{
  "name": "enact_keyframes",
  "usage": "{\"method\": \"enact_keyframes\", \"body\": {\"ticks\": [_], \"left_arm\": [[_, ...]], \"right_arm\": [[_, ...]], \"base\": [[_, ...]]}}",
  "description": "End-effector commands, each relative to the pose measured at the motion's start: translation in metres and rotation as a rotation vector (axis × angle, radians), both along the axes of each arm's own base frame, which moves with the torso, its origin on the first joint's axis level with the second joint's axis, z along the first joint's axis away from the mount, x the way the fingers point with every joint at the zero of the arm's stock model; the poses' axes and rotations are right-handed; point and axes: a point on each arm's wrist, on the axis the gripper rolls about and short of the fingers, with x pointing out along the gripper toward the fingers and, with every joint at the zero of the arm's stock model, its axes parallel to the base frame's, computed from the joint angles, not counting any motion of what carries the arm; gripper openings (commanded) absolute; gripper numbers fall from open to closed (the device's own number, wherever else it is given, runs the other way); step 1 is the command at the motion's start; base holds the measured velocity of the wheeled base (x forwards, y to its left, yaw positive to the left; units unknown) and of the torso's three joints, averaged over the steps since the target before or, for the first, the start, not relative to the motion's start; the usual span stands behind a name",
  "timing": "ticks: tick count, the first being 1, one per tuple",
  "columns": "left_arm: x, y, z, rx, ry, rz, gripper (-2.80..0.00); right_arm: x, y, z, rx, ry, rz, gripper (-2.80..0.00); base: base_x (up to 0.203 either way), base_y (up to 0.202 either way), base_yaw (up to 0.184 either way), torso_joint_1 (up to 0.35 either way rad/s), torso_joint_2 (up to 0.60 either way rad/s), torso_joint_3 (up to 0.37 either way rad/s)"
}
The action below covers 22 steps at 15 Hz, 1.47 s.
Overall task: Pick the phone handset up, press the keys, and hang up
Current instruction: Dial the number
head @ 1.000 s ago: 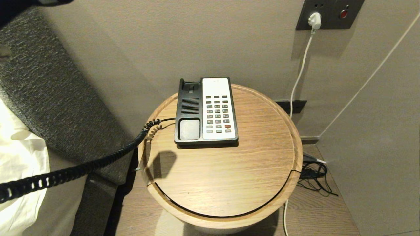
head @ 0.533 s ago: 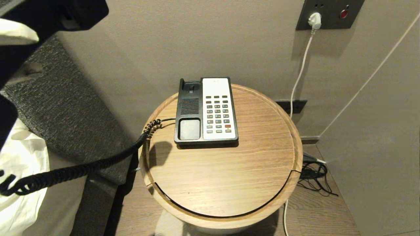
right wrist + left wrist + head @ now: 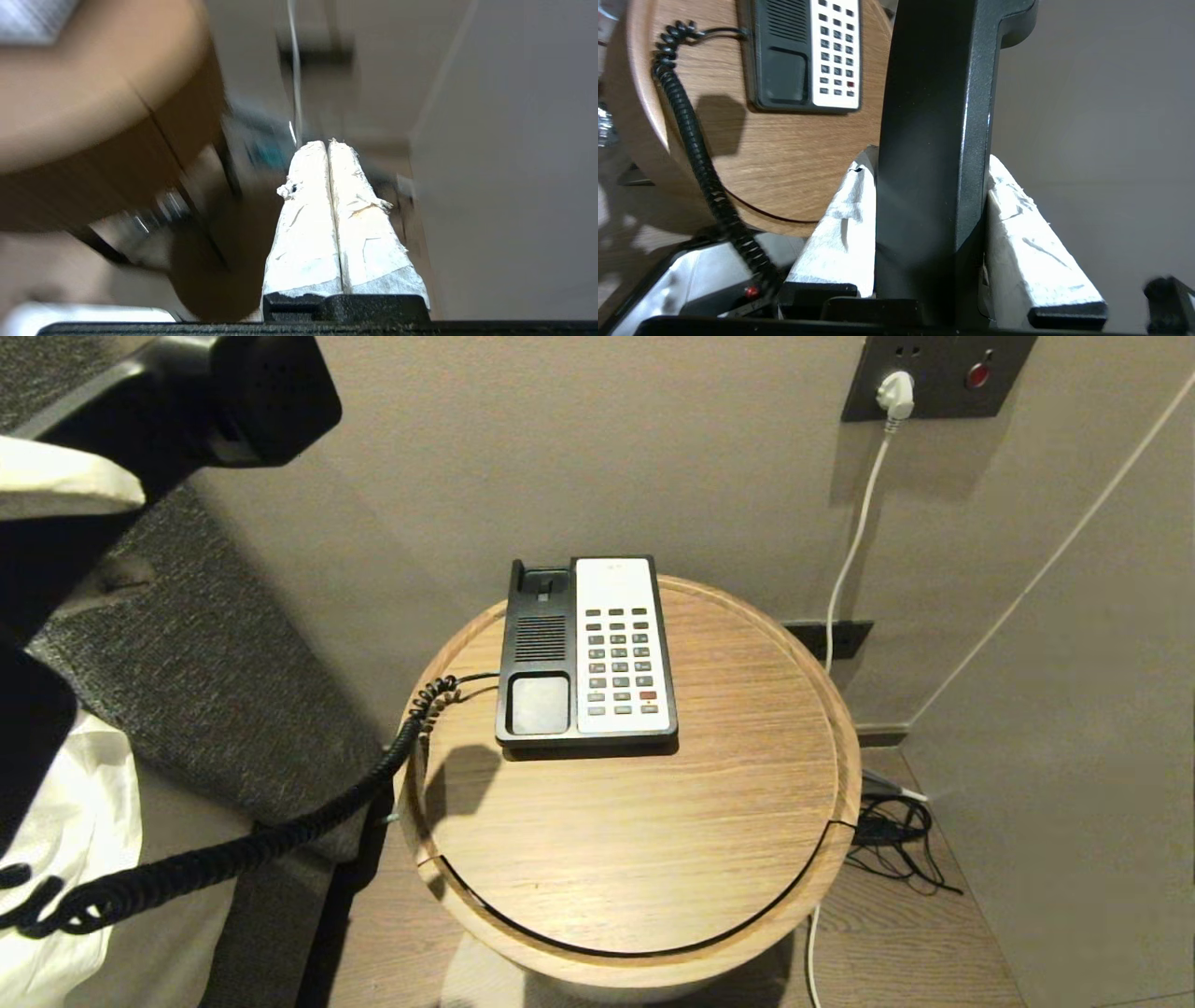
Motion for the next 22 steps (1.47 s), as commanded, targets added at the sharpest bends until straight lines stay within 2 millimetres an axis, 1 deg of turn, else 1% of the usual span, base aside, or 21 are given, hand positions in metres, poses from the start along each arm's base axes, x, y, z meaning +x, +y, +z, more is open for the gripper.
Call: {"method": "enact_keyframes", "body": {"ticks": [1,2,3,4,5,6,7,8,9,10,12,14,16,19,21,22], "left_arm": [[0.000,0.000,-0.001,-0.004,0.011,-0.014,-2.80],[0.000,-0.001,-0.001,-0.003,0.013,-0.015,-2.80],[0.000,0.000,-0.002,-0.003,0.013,-0.015,-2.80],[0.000,0.000,-0.002,-0.003,0.013,-0.014,-2.80],[-0.001,0.000,-0.002,-0.003,0.013,-0.014,-2.80],[-0.001,0.000,-0.002,-0.003,0.013,-0.014,-2.80],[-0.002,0.001,-0.002,-0.004,0.010,-0.014,-2.80],[-0.002,0.001,-0.002,-0.004,0.010,-0.014,-2.80],[-0.002,0.001,-0.004,-0.001,0.015,-0.014,-2.80],[-0.001,0.000,-0.005,0.002,0.021,-0.014,-2.80],[0.001,-0.001,-0.007,0.001,0.022,-0.013,-2.80],[0.006,-0.003,-0.012,-0.009,0.006,-0.014,-2.80],[0.009,-0.006,-0.017,-0.020,-0.010,-0.019,-2.80],[0.011,-0.007,-0.024,-0.009,0.009,-0.015,-2.80],[0.010,-0.006,-0.023,-0.011,0.004,-0.015,-2.80],[0.010,-0.006,-0.023,-0.011,0.002,-0.017,-2.80]], "right_arm": [[-0.040,0.000,0.080,0.074,-0.079,0.045,-2.80],[-0.039,0.001,0.113,0.116,-0.063,0.066,-2.80],[-0.019,0.001,0.145,0.154,0.013,0.081,-2.80],[0.013,0.002,0.171,0.179,0.107,0.096,-2.80],[0.056,0.003,0.193,0.203,0.213,0.118,-2.80],[0.096,0.005,0.206,0.222,0.311,0.146,-2.80],[0.132,0.008,0.211,0.242,0.404,0.183,-2.80],[0.164,0.016,0.211,0.270,0.511,0.243,-2.80],[0.187,0.032,0.209,0.293,0.625,0.333,-2.80],[0.196,0.048,0.206,0.305,0.712,0.409,-2.80],[0.206,0.079,0.197,0.298,0.851,0.513,-2.80],[0.221,0.106,0.185,0.267,0.929,0.487,-2.80],[0.237,0.128,0.181,0.256,0.904,0.492,-2.80],[0.261,0.159,0.166,0.207,0.859,0.411,-2.80],[0.266,0.183,0.158,0.167,0.823,0.393,-2.80],[0.268,0.196,0.152,0.148,0.799,0.357,-2.80]], "base": [[0.000,0.000,0.000,0.000,0.00,0.000],[0.000,0.000,0.000,0.000,0.00,0.000],[0.000,0.000,0.000,0.000,0.00,0.000],[0.000,0.000,0.000,0.000,0.00,0.000],[0.000,0.000,0.000,0.000,0.00,0.000],[0.000,0.000,0.000,0.000,0.00,0.000],[0.000,0.000,0.000,0.000,0.00,0.000],[0.000,0.000,0.000,0.000,0.00,0.000],[0.000,0.000,0.000,0.000,0.00,0.000],[0.000,0.000,0.000,0.000,0.00,0.000],[0.000,0.000,0.000,0.000,0.00,0.000],[0.000,0.000,0.000,0.000,0.00,0.000],[0.000,0.000,0.000,0.000,0.00,0.000],[0.000,0.000,0.000,0.000,0.00,0.000],[0.000,0.000,0.000,0.000,0.00,0.000],[0.000,0.000,0.000,0.000,0.00,0.000]]}}
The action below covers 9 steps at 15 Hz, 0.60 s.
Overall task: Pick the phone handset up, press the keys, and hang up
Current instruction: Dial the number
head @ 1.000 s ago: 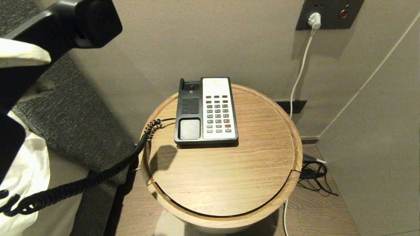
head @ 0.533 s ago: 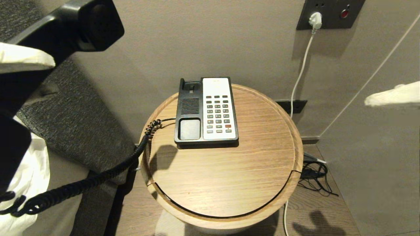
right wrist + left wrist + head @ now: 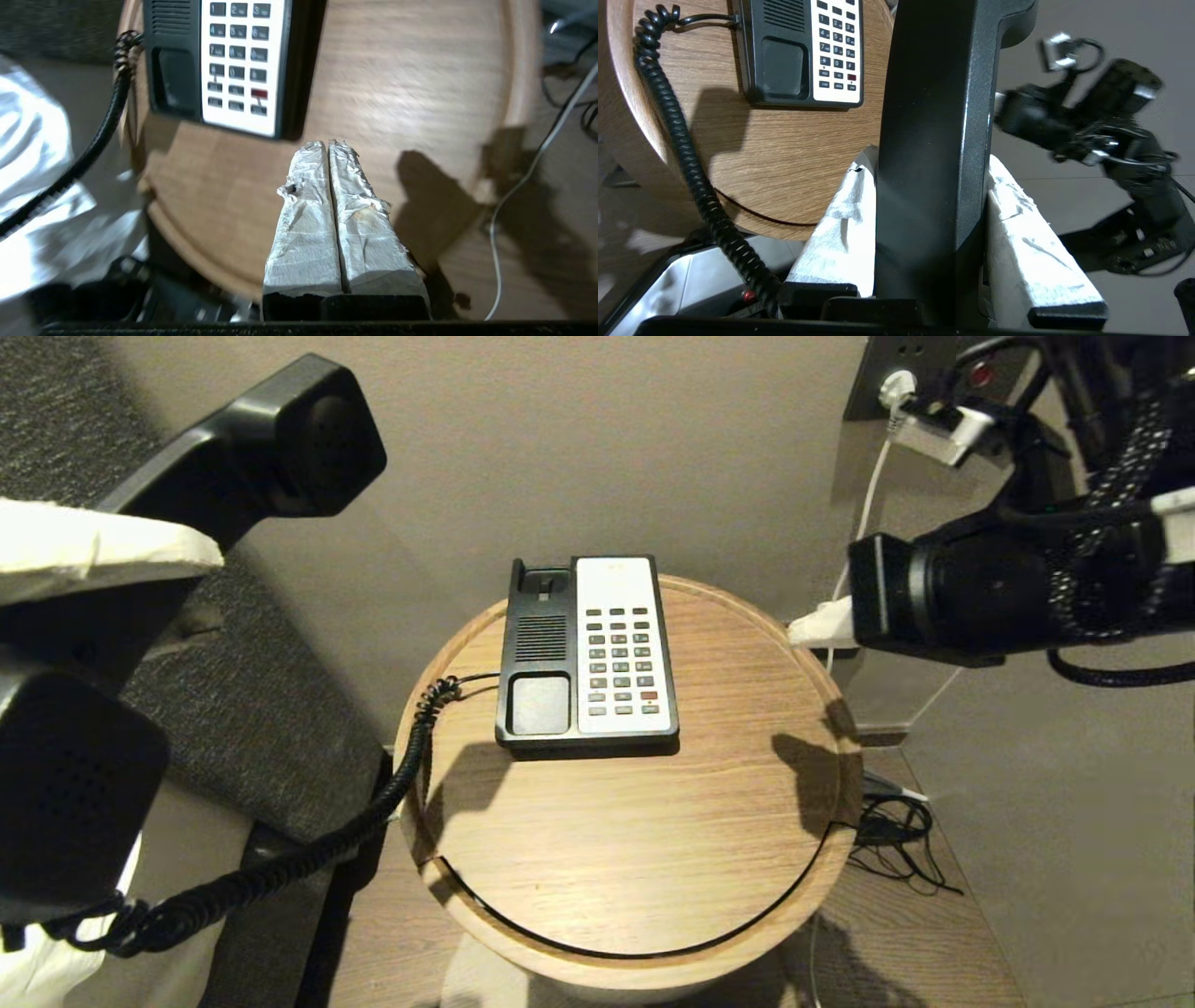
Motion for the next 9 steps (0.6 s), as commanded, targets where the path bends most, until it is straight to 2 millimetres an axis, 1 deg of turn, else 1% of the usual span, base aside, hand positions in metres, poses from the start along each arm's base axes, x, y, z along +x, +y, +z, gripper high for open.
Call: {"method": "enact_keyframes", "body": {"ticks": [1,2,4,6,7,9], "left_arm": [[0.000,0.000,-0.002,0.000,0.009,-0.002,-2.80],[0.000,0.000,-0.002,0.001,0.012,-0.001,-2.80],[0.003,-0.002,-0.004,0.006,0.019,-0.001,-2.80],[0.003,-0.002,-0.005,0.003,0.016,-0.002,-2.80],[0.002,-0.001,-0.006,0.003,0.016,-0.001,-2.80],[0.002,-0.001,-0.006,0.002,0.016,-0.001,-2.80]], "right_arm": [[0.013,0.034,-0.021,-0.070,-0.025,-0.051,-2.80],[0.018,0.041,-0.019,-0.058,-0.068,-0.073,-2.80],[0.027,0.053,-0.019,-0.051,-0.090,-0.073,-2.80],[0.034,0.068,-0.026,-0.059,-0.085,-0.056,-2.80],[0.037,0.073,-0.025,-0.049,-0.090,-0.052,-2.80],[0.049,0.091,-0.032,-0.045,-0.086,-0.046,-2.80]], "base": [[0.000,0.000,0.000,0.000,0.00,0.000],[0.000,0.000,0.000,0.000,0.00,0.000],[0.000,0.000,0.000,0.000,0.00,0.000],[0.000,0.000,0.000,0.000,0.00,0.000],[0.000,0.000,0.000,0.000,0.00,0.000],[0.000,0.000,0.000,0.000,0.00,0.000]]}}
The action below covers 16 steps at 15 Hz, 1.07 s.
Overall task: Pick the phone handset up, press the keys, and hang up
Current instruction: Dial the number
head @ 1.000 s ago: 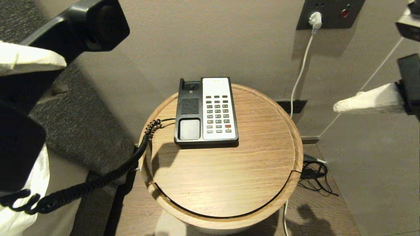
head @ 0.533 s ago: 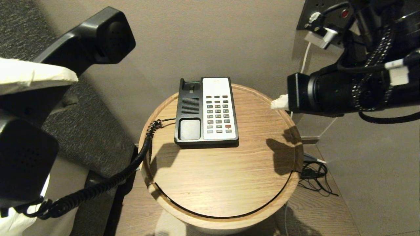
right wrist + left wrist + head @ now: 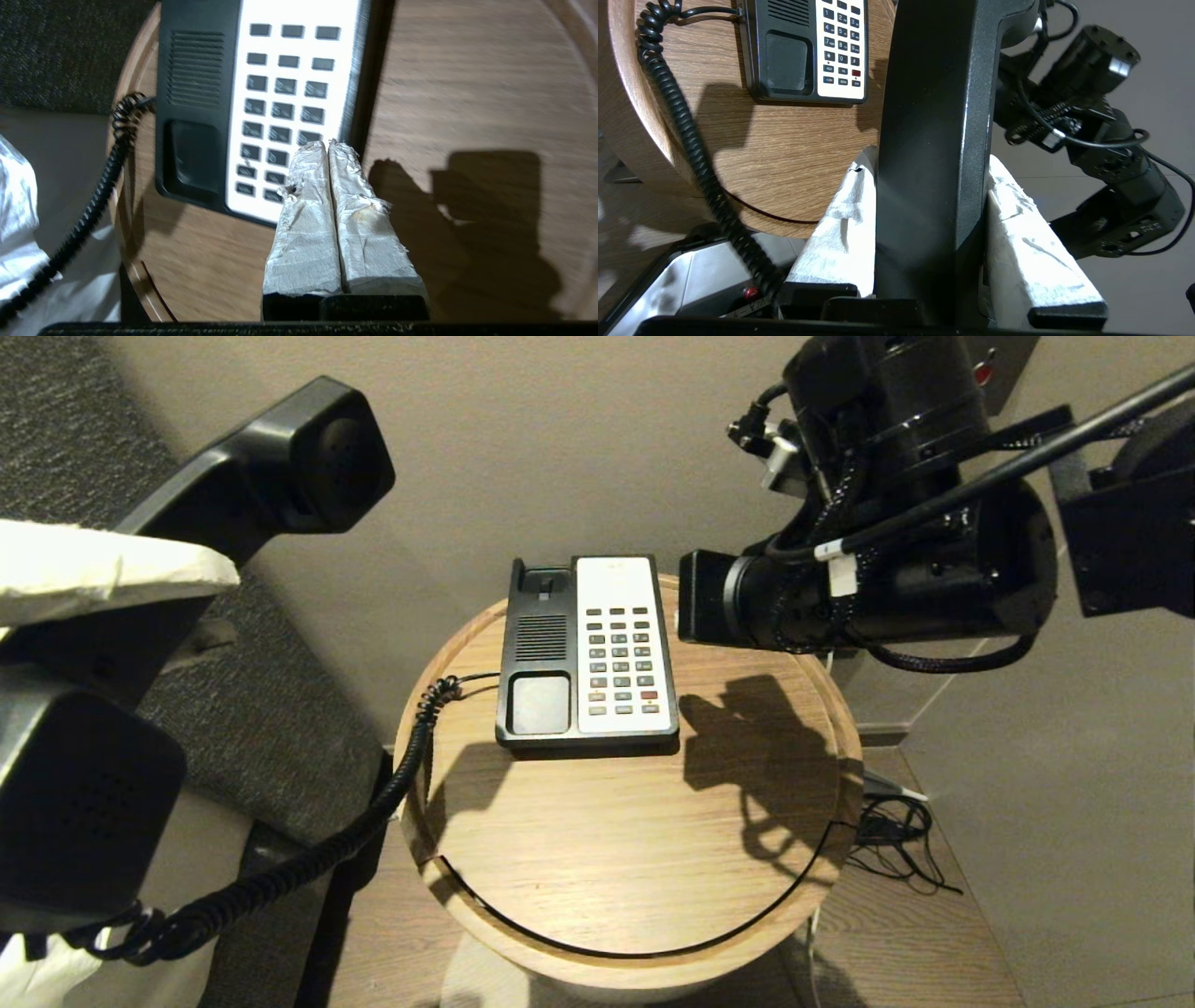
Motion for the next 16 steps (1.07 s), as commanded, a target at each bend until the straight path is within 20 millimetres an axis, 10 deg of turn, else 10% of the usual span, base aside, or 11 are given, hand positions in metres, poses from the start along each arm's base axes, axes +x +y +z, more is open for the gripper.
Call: {"method": "enact_keyframes", "body": {"ticks": [1,16], "left_arm": [[0.000,0.000,0.000,-0.002,0.005,-0.001,-2.80],[0.001,-0.001,-0.004,0.006,0.016,-0.001,-2.80]], "right_arm": [[0.017,0.027,-0.014,-0.008,0.013,0.010,-2.80],[0.032,0.048,-0.036,-0.034,0.044,0.006,-2.80]], "base": [[0.000,0.000,0.000,0.000,0.00,0.000],[0.000,0.000,0.000,0.000,0.00,0.000]]}}
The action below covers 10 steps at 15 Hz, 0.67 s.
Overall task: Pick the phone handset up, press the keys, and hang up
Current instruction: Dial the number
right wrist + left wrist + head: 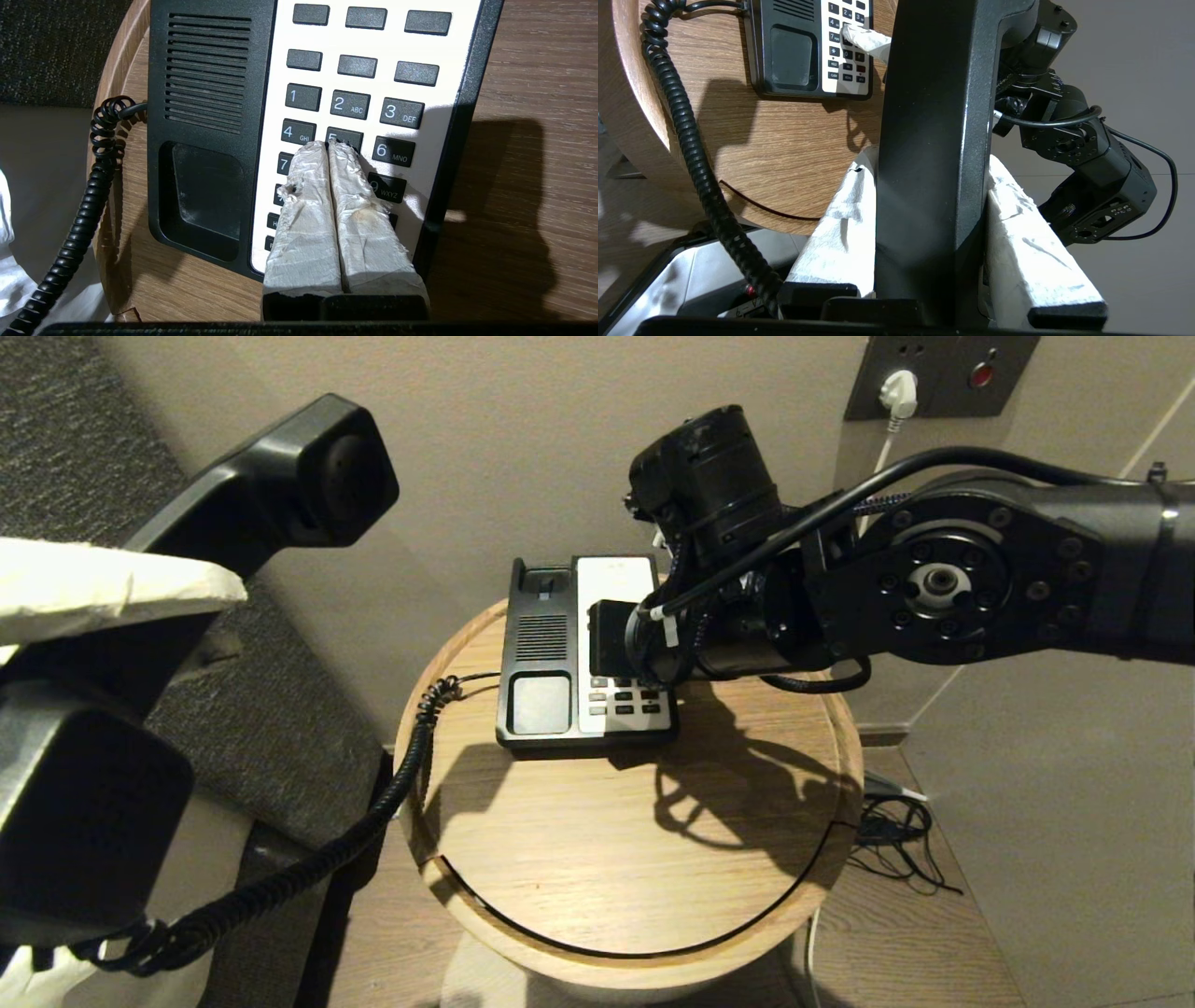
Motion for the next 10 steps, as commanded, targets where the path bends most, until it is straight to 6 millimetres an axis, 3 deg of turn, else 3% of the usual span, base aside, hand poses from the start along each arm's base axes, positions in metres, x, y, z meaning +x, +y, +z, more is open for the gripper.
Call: {"method": "enact_keyframes", "body": {"ticks": [1,10], "left_arm": [[0.000,0.000,0.000,-0.002,0.006,-0.001,-2.80],[0.000,0.000,-0.002,0.001,0.014,-0.001,-2.80]], "right_arm": [[0.002,-0.001,-0.001,-0.002,0.002,-0.007,-2.80],[0.005,-0.005,0.007,0.021,-0.016,-0.019,-2.80]], "base": [[0.000,0.000,0.000,0.000,0.00,0.000],[0.000,0.000,0.000,0.000,0.00,0.000]]}}
